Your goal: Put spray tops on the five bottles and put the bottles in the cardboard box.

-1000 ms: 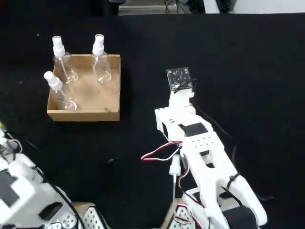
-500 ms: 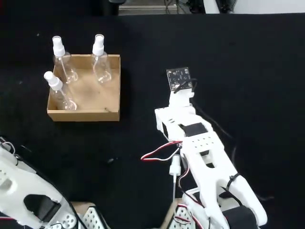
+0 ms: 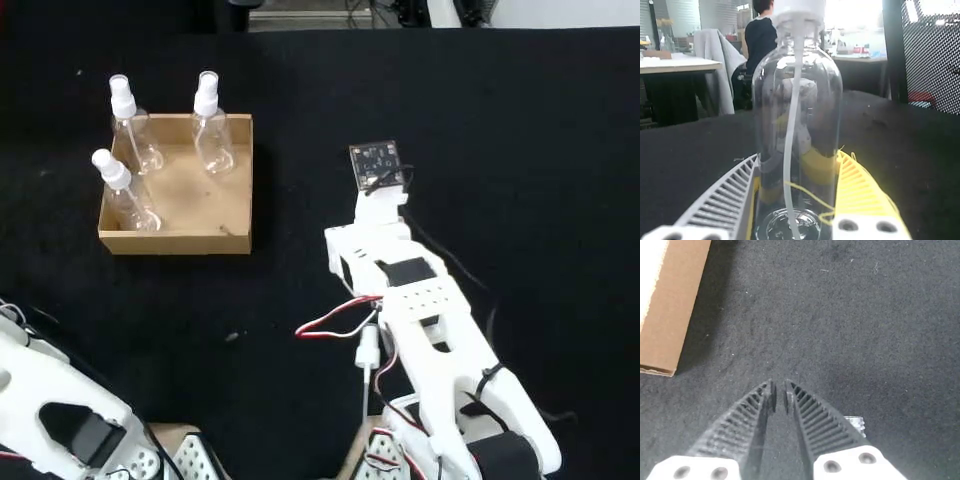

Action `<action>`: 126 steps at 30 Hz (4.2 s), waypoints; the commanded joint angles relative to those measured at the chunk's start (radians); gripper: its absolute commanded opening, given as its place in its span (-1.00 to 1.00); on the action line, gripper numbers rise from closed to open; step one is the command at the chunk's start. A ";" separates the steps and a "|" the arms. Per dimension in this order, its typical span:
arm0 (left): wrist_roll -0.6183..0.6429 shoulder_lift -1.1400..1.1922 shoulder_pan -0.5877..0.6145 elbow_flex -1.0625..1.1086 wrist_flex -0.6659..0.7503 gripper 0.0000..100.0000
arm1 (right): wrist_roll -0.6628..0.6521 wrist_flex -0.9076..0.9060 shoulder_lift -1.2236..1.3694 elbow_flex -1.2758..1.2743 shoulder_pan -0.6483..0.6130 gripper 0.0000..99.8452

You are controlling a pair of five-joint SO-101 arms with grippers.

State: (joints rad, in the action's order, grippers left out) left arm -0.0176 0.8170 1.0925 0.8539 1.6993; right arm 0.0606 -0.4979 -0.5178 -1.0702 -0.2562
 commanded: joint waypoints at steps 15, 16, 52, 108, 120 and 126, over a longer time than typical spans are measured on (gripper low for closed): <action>-0.044 0.101 0.008 -0.045 0.040 -0.94 | -0.008 0.026 -0.031 0.008 -0.011 -0.98; -0.074 0.101 0.007 -0.045 0.040 -0.94 | -0.008 0.026 -0.031 0.008 -0.011 -0.98; -0.040 0.103 0.036 -0.120 0.038 -0.94 | -0.008 0.023 -0.031 0.008 -0.008 -0.98; -0.038 -0.379 0.064 0.205 -0.012 -0.28 | -0.009 0.021 -0.031 0.008 -0.009 -0.98; -0.038 -0.295 0.076 0.005 -0.130 -0.28 | -0.009 0.021 -0.031 0.008 -0.009 -0.98; -0.038 -0.227 0.053 -0.064 -0.130 -0.28 | -0.009 0.021 -0.031 0.007 -0.009 -0.98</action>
State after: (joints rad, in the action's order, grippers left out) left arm -0.0621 0.5762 1.1692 0.8646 1.5750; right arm 0.0606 -0.4979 -0.5178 -1.0702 -0.2562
